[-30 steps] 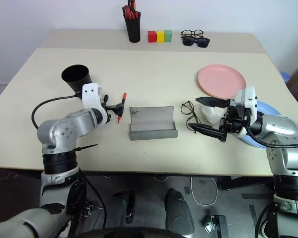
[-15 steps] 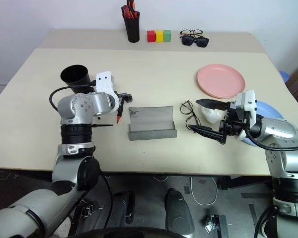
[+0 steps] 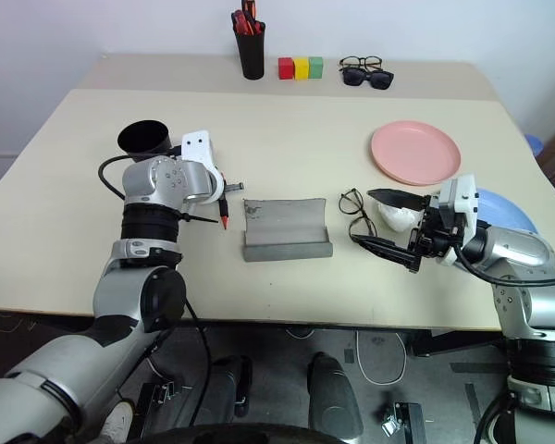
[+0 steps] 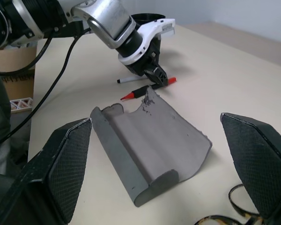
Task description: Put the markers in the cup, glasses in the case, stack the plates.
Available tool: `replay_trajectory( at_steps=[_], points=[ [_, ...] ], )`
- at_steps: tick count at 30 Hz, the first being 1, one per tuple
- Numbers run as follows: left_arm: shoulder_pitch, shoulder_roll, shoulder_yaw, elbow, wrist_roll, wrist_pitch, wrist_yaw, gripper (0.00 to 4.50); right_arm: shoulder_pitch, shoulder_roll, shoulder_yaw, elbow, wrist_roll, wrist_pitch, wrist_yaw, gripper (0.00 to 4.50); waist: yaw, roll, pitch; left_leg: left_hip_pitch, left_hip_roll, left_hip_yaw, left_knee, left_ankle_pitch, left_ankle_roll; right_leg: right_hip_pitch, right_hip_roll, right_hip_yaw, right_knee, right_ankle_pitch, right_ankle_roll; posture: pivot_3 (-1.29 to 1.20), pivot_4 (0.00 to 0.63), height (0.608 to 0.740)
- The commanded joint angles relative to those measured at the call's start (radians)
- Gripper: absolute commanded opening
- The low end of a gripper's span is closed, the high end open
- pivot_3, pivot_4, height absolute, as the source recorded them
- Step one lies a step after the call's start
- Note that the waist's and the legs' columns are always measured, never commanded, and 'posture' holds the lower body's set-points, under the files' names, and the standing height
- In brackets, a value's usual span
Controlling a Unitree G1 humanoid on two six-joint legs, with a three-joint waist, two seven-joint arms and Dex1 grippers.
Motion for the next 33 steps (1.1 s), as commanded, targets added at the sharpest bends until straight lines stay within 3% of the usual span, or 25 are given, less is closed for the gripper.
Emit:
replay_trajectory(
  at_steps=[1,6,8,9,11,13,22,33],
  points=[
    [-0.012,-0.038,0.015,-0.029,-0.027,0.051,-0.014,0.03,-0.003,-0.005,-0.028,-0.031,0.004,-0.016,-0.004,4.50,0.000,0.000,0.000,0.000,0.000,0.000,0.000,0.000,0.000,0.000,0.000,0.000,0.000,0.000,0.000,0.00,0.150,0.740],
    [0.022,-0.065,-0.090,-0.295,-0.037,0.062,-0.105,0.03,-0.024,-0.005,-0.027,-0.013,0.000,-0.019,-0.014,4.50,-0.001,-0.001,0.000,-0.001,0.000,0.000,0.000,0.000,0.000,-0.001,0.000,0.000,0.000,0.000,0.001,0.00,0.150,0.740],
    [0.058,-0.055,-0.168,-0.427,-0.017,-0.037,-0.161,0.03,-0.033,-0.003,-0.025,-0.004,-0.004,-0.023,-0.014,4.50,-0.003,-0.001,0.001,-0.001,0.000,0.000,-0.001,0.000,-0.001,-0.001,0.000,0.000,0.000,0.000,0.001,0.00,0.150,0.740],
    [0.086,-0.038,-0.217,-0.504,0.050,-0.181,-0.144,0.03,-0.042,0.002,-0.022,0.001,-0.007,-0.028,-0.016,4.50,-0.006,-0.001,0.001,-0.001,0.000,0.000,-0.001,0.000,-0.001,-0.002,0.000,0.000,0.000,0.000,0.001,0.00,0.150,0.740],
    [0.122,0.053,-0.339,-0.620,0.140,-0.397,-0.232,0.03,-0.066,0.014,-0.012,0.012,-0.011,-0.036,-0.021,4.50,-0.011,-0.001,0.001,0.000,0.000,0.000,-0.003,0.001,-0.002,-0.003,0.000,0.001,0.002,0.000,0.001,0.00,0.150,0.740],
    [0.140,0.108,-0.363,-0.677,0.198,-0.490,-0.229,0.03,-0.096,0.030,0.002,0.024,-0.011,-0.037,-0.024,4.50,-0.013,0.000,0.000,0.000,0.000,0.001,-0.003,0.002,-0.004,-0.004,0.000,0.001,0.005,0.000,0.000,0.00,0.150,0.740],
    [0.222,0.300,-0.294,-0.560,0.411,-0.926,-0.119,0.03,-0.250,0.140,0.090,0.081,-0.033,-0.040,-0.038,4.50,-0.004,0.000,0.000,0.001,0.000,0.000,0.001,0.003,-0.004,-0.002,0.000,0.001,0.005,0.000,0.000,0.00,0.150,0.740],
    [0.351,0.308,-0.252,-0.447,0.443,-1.063,-0.089,0.03,-0.279,0.150,0.097,0.101,-0.042,-0.034,-0.026,4.50,-0.002,0.000,0.000,0.000,0.000,-0.001,0.000,0.002,-0.003,-0.002,-0.001,0.000,0.007,0.001,0.000,0.00,0.150,0.740]
  ],
)
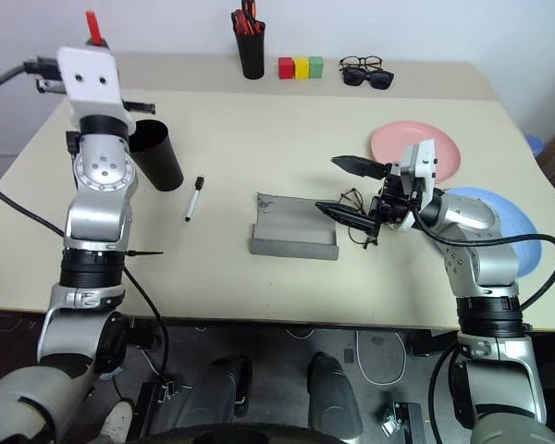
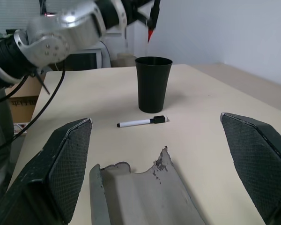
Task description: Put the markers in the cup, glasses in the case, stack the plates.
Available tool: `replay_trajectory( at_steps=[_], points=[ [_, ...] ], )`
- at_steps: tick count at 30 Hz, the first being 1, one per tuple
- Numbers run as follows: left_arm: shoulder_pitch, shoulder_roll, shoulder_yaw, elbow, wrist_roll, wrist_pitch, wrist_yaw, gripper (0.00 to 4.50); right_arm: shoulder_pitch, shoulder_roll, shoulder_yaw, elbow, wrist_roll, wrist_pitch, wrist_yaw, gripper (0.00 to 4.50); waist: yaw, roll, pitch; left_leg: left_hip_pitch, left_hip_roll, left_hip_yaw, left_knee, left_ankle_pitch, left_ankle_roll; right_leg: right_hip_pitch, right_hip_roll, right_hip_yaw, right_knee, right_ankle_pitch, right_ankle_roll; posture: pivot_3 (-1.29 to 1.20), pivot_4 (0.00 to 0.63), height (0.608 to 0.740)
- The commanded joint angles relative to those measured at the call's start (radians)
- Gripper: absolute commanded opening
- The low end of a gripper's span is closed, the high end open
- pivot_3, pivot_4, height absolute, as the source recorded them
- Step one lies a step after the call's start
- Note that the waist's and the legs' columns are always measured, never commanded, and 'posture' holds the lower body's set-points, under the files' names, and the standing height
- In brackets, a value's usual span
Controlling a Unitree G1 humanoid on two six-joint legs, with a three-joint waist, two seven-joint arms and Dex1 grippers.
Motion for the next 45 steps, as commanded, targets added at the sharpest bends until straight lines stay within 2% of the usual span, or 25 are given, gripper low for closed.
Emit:
replay_trajectory(
  at_steps=[1,5,8,10,14,17,20,23,27,31,36,45],
  points=[
    [0.010,-0.010,0.025,0.009,0.003,-0.046,0.011,0.03,-0.016,-0.009,-0.023,-0.012,0.006,-0.010,0.002,4.50,0.000,0.000,0.000,0.000,0.000,0.000,0.000,0.000,0.000,0.000,0.000,0.000,0.000,0.000,0.000,0.00,0.150,0.740],
    [0.036,-0.031,0.032,0.064,-0.002,-0.073,0.025,0.03,-0.008,-0.018,-0.029,-0.025,0.009,0.000,-0.004,4.50,-0.003,0.000,0.000,0.000,0.000,0.000,0.000,0.000,0.000,0.000,0.000,0.000,0.000,0.000,0.000,0.00,0.150,0.740],
    [0.054,-0.047,0.041,0.076,-0.015,-0.087,0.014,1.19,0.003,-0.028,-0.036,-0.042,0.013,0.012,-0.010,4.50,-0.002,0.000,0.000,0.000,0.000,0.000,0.000,0.000,0.000,0.000,0.000,0.000,0.001,0.000,0.000,0.00,0.150,0.740],
    [0.066,-0.059,0.049,0.056,-0.037,-0.093,-0.002,2.12,0.014,-0.036,-0.044,-0.051,0.017,0.020,-0.014,4.50,-0.001,0.000,0.000,0.000,0.000,0.000,0.000,0.000,0.000,0.000,0.000,0.000,0.000,0.000,0.000,0.00,0.150,0.740],
    [0.069,-0.086,0.056,-0.012,-0.091,-0.089,-0.047,2.12,0.023,-0.043,-0.051,-0.055,0.019,0.024,-0.018,4.50,0.000,0.000,0.000,0.000,0.000,0.000,0.000,0.000,0.000,0.000,0.000,0.000,0.000,0.000,0.000,0.00,0.150,0.740],
    [0.059,-0.122,0.051,-0.115,-0.170,0.001,-0.119,2.12,0.025,-0.045,-0.053,-0.050,0.018,0.024,-0.022,4.50,0.000,0.000,0.000,0.000,0.000,0.000,0.000,0.000,0.000,0.000,0.000,0.000,0.000,0.000,0.000,0.00,0.150,0.740],
    [0.057,-0.131,0.005,-0.292,-0.294,0.303,-0.243,2.12,0.031,-0.043,-0.055,-0.050,0.016,0.019,-0.026,4.50,-0.002,0.000,0.000,0.000,0.000,0.000,0.000,0.000,0.000,0.000,0.000,0.000,0.000,0.000,0.000,0.00,0.150,0.740],
    [0.041,-0.137,0.018,-0.383,-0.373,0.608,-0.256,2.12,0.038,-0.042,-0.060,-0.051,0.017,0.016,-0.030,4.50,-0.005,0.000,0.000,0.000,0.000,0.000,0.000,0.000,0.000,0.000,0.000,0.000,0.001,0.000,0.000,0.00,0.150,0.740],
    [0.014,-0.106,0.009,-0.417,-0.395,0.900,-0.263,2.12,0.054,-0.038,-0.071,-0.052,0.014,0.005,-0.039,4.50,-0.013,0.000,0.000,0.001,0.000,0.000,0.000,0.000,0.000,0.000,0.001,0.000,0.001,0.000,0.000,0.00,0.150,0.740],
    [-0.033,-0.113,0.051,-0.355,-0.383,1.135,-0.218,2.12,0.071,-0.026,-0.077,-0.055,0.011,-0.012,-0.055,4.50,-0.013,0.000,0.000,0.001,0.000,0.000,0.001,0.000,0.000,0.000,0.001,0.000,0.002,0.000,0.000,0.00,0.150,0.740],
    [-0.096,-0.100,0.077,-0.246,-0.358,1.228,-0.199,2.12,0.100,-0.027,-0.081,-0.065,0.013,-0.025,-0.063,4.50,-0.010,0.000,0.000,0.001,0.000,0.000,0.000,0.000,0.000,0.000,0.001,0.000,0.001,0.000,0.000,0.00,0.150,0.740],
    [-0.114,-0.101,0.072,-0.106,-0.299,1.241,-0.164,2.12,0.127,-0.045,-0.103,-0.075,0.015,-0.032,-0.074,4.50,-0.007,0.000,0.000,0.001,0.000,0.000,0.000,0.000,0.000,0.000,0.001,0.000,0.001,0.000,0.000,0.00,0.150,0.740]
  ],
)
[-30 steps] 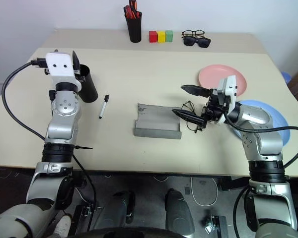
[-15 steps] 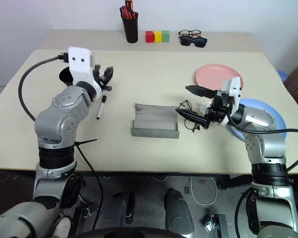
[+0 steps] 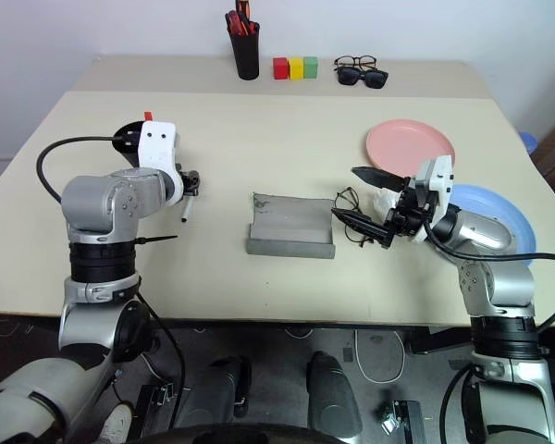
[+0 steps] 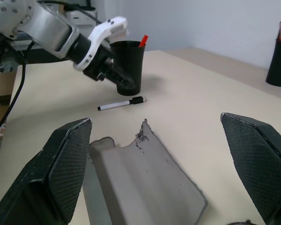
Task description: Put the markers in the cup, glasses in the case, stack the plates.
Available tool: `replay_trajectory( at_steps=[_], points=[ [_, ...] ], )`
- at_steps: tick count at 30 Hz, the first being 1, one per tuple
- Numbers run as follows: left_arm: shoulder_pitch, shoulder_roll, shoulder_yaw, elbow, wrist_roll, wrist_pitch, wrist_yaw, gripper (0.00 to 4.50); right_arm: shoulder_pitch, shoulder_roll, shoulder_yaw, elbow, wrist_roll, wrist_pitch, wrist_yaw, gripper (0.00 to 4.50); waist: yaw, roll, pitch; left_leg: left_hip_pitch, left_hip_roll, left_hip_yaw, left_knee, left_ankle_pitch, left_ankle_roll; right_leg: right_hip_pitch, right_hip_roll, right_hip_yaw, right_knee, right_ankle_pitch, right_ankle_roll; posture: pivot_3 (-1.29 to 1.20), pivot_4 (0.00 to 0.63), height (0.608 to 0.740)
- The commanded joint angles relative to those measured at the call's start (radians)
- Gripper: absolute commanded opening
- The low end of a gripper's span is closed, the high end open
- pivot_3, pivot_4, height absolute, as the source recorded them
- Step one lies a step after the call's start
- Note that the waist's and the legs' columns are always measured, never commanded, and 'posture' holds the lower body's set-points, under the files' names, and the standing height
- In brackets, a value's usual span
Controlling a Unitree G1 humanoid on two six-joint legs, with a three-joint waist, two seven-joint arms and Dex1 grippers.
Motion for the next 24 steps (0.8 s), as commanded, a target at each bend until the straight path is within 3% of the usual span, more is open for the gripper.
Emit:
replay_trajectory(
  at_steps=[1,14,17,20,24],
  points=[
    [-0.014,0.000,0.004,0.026,0.032,-0.014,0.017,2.12,0.008,-0.013,-0.041,-0.042,0.010,-0.020,-0.008,4.50,0.001,0.000,0.000,0.000,0.000,0.000,0.000,0.000,0.000,0.000,0.000,0.000,0.000,0.000,0.000,0.00,0.150,0.740],
    [-0.104,-0.049,0.016,0.400,0.062,-0.191,0.025,2.12,0.054,-0.019,-0.062,-0.089,0.014,-0.015,-0.040,4.50,0.003,0.000,0.000,0.000,0.000,0.000,0.000,0.000,0.000,0.000,0.000,0.000,0.000,0.000,0.000,0.00,0.150,0.740],
    [-0.112,-0.049,0.023,0.433,0.063,-0.215,0.023,1.31,0.064,-0.021,-0.065,-0.101,0.014,-0.015,-0.050,4.50,0.003,0.000,0.000,0.000,0.000,0.000,0.000,0.000,0.000,0.001,0.000,0.000,0.000,0.000,0.000,0.00,0.150,0.740],
    [-0.109,-0.045,0.016,0.441,0.060,-0.221,0.005,0.05,0.072,-0.022,-0.068,-0.111,0.015,-0.014,-0.059,4.50,0.001,0.001,0.000,0.001,0.000,0.000,0.000,0.000,0.000,0.001,0.000,0.000,0.000,0.000,0.000,0.00,0.150,0.740],
    [-0.092,-0.046,-0.004,0.392,0.053,-0.197,-0.023,0.05,0.080,-0.023,-0.071,-0.117,0.017,-0.012,-0.064,4.50,0.002,0.001,-0.001,0.001,0.000,0.000,0.000,0.000,-0.001,0.001,0.000,0.000,0.000,0.000,0.000,0.00,0.150,0.740]
  ],
)
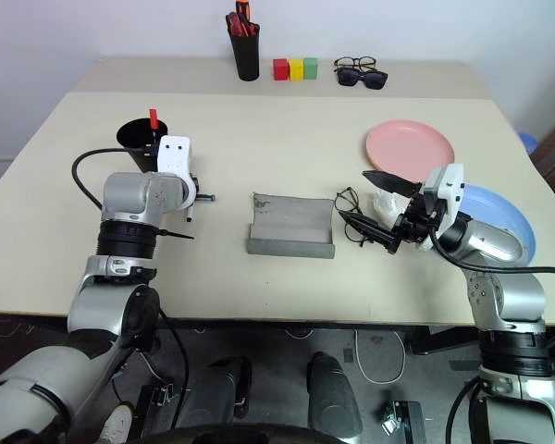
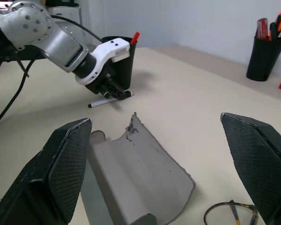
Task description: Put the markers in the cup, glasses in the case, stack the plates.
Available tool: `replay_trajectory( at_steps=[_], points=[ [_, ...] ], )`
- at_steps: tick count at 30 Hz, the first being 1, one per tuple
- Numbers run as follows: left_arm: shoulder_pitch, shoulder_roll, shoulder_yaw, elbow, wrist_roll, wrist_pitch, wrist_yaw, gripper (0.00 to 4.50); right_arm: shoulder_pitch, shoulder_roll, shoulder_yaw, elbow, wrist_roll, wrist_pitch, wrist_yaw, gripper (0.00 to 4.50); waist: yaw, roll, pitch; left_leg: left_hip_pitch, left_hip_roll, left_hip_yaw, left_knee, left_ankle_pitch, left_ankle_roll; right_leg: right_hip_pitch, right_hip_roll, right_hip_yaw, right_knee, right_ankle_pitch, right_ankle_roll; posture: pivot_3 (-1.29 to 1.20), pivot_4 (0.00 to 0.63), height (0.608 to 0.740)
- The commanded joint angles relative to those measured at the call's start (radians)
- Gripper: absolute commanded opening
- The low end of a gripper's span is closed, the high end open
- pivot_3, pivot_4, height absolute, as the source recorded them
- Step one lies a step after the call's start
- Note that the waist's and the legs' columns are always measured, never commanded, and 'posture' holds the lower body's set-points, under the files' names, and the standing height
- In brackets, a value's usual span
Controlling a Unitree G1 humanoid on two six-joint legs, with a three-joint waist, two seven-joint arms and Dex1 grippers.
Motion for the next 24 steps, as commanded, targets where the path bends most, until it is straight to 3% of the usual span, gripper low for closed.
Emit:
replay_trajectory(
  at_steps=[1,5,10,14,18,21,24],
  points=[
    [0.018,-0.006,-0.016,-0.054,-0.015,0.043,-0.037,0.05,0.004,-0.016,-0.035,-0.048,0.016,-0.005,-0.005,4.50,0.000,0.000,0.000,0.000,0.000,0.000,0.000,0.000,0.000,0.000,0.000,0.000,0.000,0.000,0.000,0.00,0.150,0.740],
    [0.073,-0.007,-0.073,-0.266,-0.053,0.123,-0.112,0.05,0.001,-0.017,-0.037,-0.044,0.014,-0.004,-0.004,4.50,0.000,0.000,0.000,0.000,0.000,0.000,0.000,0.000,0.000,0.000,0.000,0.000,0.000,0.000,0.000,0.00,0.150,0.740],
    [0.202,0.055,-0.200,-0.680,-0.146,0.166,-0.256,0.05,-0.014,-0.014,-0.038,-0.037,0.014,-0.003,-0.007,4.50,0.000,0.000,0.000,-0.001,0.000,0.000,-0.001,0.000,0.000,-0.002,0.000,0.000,0.000,0.000,0.000,0.00,0.150,0.740],
    [0.267,0.119,-0.252,-0.847,-0.139,0.058,-0.299,0.05,-0.024,-0.008,-0.031,-0.029,0.015,-0.008,0.002,4.50,-0.003,0.000,0.000,-0.001,0.000,0.000,-0.001,0.000,0.000,-0.002,0.000,0.000,0.000,0.000,0.000,0.00,0.150,0.740],
    [0.272,0.093,-0.192,-0.838,-0.060,-0.290,-0.231,0.05,-0.048,0.003,-0.021,-0.016,0.024,-0.004,0.013,4.50,-0.001,0.000,0.000,-0.001,0.000,0.000,0.000,0.000,0.000,-0.001,0.000,0.000,-0.001,-0.002,-0.004,0.00,0.150,0.740],
    [0.294,0.073,-0.147,-0.743,0.054,-0.692,-0.108,0.05,-0.076,0.019,-0.008,-0.006,0.040,0.001,0.029,4.50,-0.001,0.000,0.000,-0.001,0.000,0.001,0.001,0.000,0.000,0.000,-0.001,0.001,-0.002,-0.002,-0.004,0.00,0.150,0.740],
    [0.307,0.087,-0.127,-0.617,0.138,-0.933,-0.037,0.05,-0.102,0.044,0.009,-0.003,0.059,-0.001,0.053,4.50,0.004,0.000,0.000,0.000,0.000,0.001,0.000,0.000,0.000,0.000,-0.001,0.001,-0.001,-0.001,-0.004,0.00,0.150,0.740]
  ],
)
